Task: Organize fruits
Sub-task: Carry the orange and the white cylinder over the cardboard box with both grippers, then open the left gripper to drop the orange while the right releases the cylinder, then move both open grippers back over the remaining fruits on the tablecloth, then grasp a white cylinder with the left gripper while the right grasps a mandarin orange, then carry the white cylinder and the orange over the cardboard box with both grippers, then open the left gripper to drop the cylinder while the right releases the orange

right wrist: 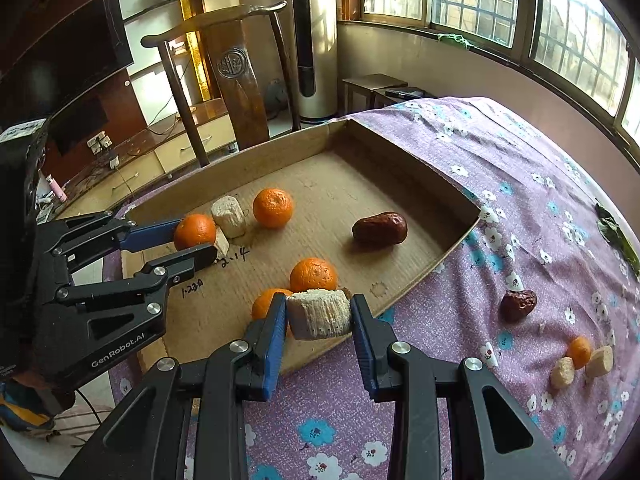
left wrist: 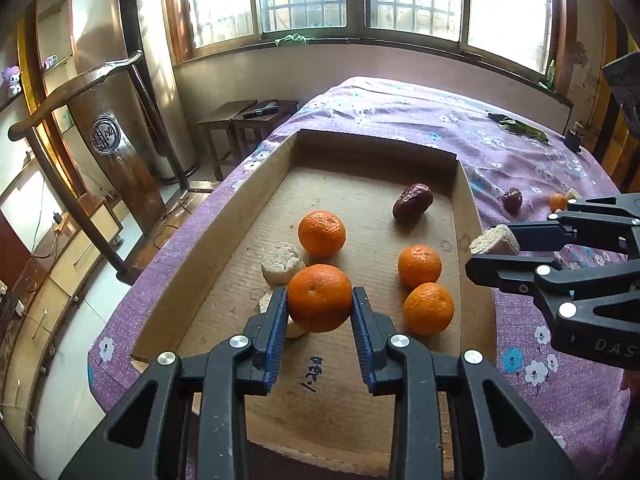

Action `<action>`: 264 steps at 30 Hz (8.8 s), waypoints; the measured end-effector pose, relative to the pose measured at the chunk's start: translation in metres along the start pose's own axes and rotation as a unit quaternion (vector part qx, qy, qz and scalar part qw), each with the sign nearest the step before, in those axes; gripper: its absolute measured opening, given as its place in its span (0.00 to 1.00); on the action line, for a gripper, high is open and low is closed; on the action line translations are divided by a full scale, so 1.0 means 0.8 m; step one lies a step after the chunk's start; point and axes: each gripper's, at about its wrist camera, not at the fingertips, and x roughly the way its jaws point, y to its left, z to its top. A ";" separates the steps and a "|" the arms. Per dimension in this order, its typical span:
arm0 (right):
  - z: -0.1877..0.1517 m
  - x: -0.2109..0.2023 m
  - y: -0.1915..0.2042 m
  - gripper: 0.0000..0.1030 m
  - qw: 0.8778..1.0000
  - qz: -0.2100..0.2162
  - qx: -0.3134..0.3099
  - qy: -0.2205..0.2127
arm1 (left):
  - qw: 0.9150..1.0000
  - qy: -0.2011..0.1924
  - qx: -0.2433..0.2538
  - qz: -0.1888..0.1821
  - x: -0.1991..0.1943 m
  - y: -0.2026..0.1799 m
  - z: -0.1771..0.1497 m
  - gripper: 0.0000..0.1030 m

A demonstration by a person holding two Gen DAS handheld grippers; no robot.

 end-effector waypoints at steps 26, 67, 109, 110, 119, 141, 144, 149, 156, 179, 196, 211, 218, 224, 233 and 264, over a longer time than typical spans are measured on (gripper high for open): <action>0.032 0.080 -0.045 0.34 0.998 0.007 0.068 0.010 | 1.000 0.008 0.004 0.019 0.022 -0.017 0.003 0.30; -0.160 -0.124 -0.154 0.90 0.970 -0.132 0.201 -0.043 | 0.997 -0.043 0.053 -0.038 -0.018 -0.212 0.015 0.84; -0.227 -0.135 -0.292 0.90 0.943 -0.167 0.284 -0.040 | 0.983 0.046 0.134 -0.113 0.124 -0.380 0.077 0.65; -0.228 -0.135 -0.292 0.90 0.943 -0.165 0.285 -0.040 | 0.984 0.052 0.131 -0.112 0.129 -0.379 0.077 0.59; -0.226 -0.136 -0.289 0.90 0.946 -0.150 0.281 -0.053 | 0.984 0.056 0.102 -0.136 0.125 -0.354 0.080 0.28; -0.110 -0.014 -0.303 0.33 0.972 -0.128 0.195 0.001 | 0.993 0.017 0.057 -0.100 0.067 -0.254 0.062 0.29; -0.118 -0.029 -0.298 0.33 0.972 -0.121 0.201 -0.005 | 0.993 0.018 0.051 -0.105 0.063 -0.248 0.060 0.29; -0.136 -0.072 -0.266 0.34 0.970 -0.123 0.208 -0.031 | 0.989 0.020 0.053 -0.137 0.043 -0.237 0.050 0.29; -0.150 -0.111 -0.207 0.34 0.972 -0.108 0.200 -0.063 | 0.986 0.012 0.058 -0.155 0.009 -0.211 0.032 0.29; -0.112 -0.085 -0.094 0.34 0.986 -0.045 0.147 -0.061 | 0.997 -0.021 0.011 -0.071 -0.047 -0.073 -0.003 0.29; -0.065 -0.046 -0.033 0.34 0.994 -0.012 0.096 -0.047 | 0.998 -0.015 -0.039 -0.035 -0.040 0.007 -0.017 0.29; -0.039 -0.009 0.019 0.34 0.998 0.024 0.048 -0.025 | 0.998 -0.005 -0.064 -0.005 -0.022 0.046 -0.021 0.29; -0.036 0.005 0.038 0.34 0.999 0.037 0.029 -0.011 | 0.998 -0.003 -0.061 0.000 -0.014 0.044 -0.022 0.29; -0.035 0.012 0.052 0.34 0.999 0.047 0.019 -0.004 | 0.998 -0.002 -0.062 0.002 -0.009 0.044 -0.023 0.29; -0.036 0.023 0.065 0.34 0.998 0.059 0.006 0.004 | 0.998 0.002 -0.060 0.002 -0.005 0.040 -0.023 0.29; -0.042 0.006 0.044 0.54 0.998 0.058 0.026 -0.007 | 0.998 0.001 -0.059 0.036 -0.001 0.025 -0.025 0.66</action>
